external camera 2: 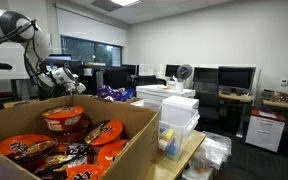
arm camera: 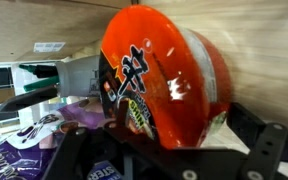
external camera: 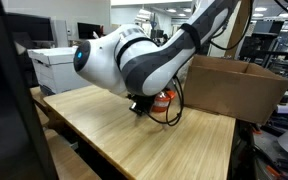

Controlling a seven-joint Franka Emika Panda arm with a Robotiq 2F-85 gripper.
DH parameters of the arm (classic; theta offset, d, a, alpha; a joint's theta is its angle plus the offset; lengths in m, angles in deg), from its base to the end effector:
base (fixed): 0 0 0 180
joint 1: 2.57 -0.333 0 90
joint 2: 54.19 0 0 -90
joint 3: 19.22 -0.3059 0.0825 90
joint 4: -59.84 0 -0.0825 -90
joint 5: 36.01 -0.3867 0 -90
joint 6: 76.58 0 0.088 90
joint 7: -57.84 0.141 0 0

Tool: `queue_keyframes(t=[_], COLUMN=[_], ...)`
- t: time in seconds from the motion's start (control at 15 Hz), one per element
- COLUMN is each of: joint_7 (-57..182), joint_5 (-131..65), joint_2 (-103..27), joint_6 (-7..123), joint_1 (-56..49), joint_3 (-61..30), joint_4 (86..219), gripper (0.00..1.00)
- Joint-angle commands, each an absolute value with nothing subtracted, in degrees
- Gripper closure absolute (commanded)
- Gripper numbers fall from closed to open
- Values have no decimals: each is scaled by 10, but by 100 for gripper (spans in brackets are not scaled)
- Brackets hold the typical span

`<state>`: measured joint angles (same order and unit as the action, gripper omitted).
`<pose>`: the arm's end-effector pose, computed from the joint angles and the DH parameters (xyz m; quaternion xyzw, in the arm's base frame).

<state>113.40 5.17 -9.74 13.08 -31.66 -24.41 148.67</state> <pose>0.5502 0.2576 0.1469 0.8896 -0.0369 -0.0369 0.4537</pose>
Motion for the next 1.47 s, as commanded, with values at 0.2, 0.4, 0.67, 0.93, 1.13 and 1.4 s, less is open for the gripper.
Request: queue_keyframes(t=[0.2,0.4,0.67,0.93,1.13,1.4], joint_7=[1156,1160,1168,1168,1166,1168], joint_5=[29,19,9,2,-6,-13], joint_2=[-129,-137,-149,-158,-168,-190], joint_6=[149,150,154,155,159,161], joint_1=[-302,-299,-295,-292,-289,-290], joint_3=[-253,-251,-252,-253,-255,-255], joint_4=[1531,1541,1556,1567,1575,1589], gripper=[0,29,54,60,60,64])
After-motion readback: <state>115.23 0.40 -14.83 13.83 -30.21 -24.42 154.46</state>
